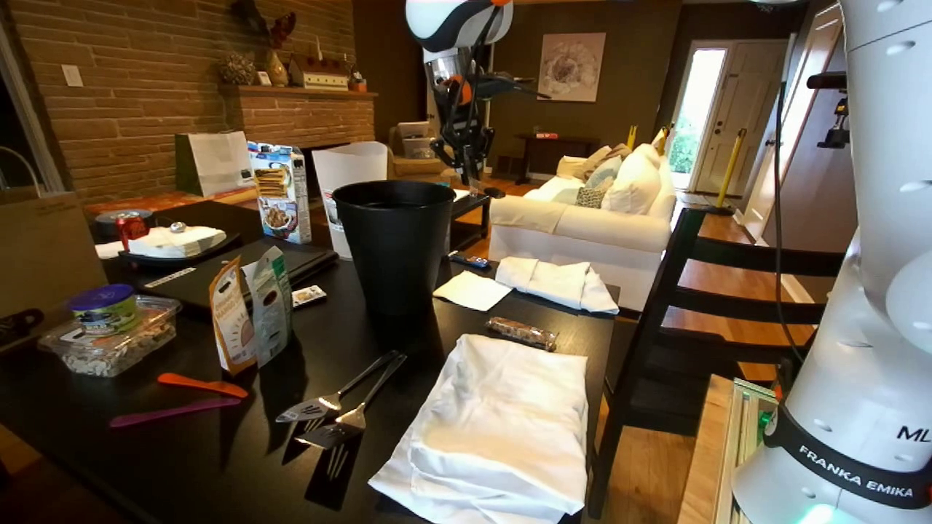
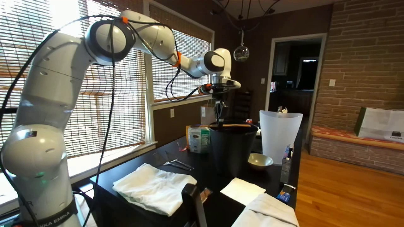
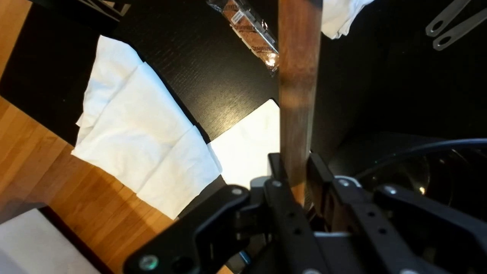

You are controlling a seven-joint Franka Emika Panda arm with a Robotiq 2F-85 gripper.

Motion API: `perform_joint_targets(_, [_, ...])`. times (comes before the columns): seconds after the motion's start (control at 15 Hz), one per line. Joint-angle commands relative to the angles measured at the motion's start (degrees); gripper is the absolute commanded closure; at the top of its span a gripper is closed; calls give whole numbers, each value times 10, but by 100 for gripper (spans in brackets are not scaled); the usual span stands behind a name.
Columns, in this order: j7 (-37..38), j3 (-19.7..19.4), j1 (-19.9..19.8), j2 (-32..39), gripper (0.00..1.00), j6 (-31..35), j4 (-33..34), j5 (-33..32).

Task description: Put the wooden spoon on the black bin then put the napkin on the spoon.

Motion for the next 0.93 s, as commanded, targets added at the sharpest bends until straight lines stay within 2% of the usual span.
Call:
perform_joint_targets(0.0, [33, -5, 5, 19, 95, 7, 32, 16])
perform_joint_targets(0.53, [116, -5, 5, 91, 95, -23, 143, 65])
perform_joint_targets(0.87, [163, 1, 0, 143, 95, -28, 211, 120])
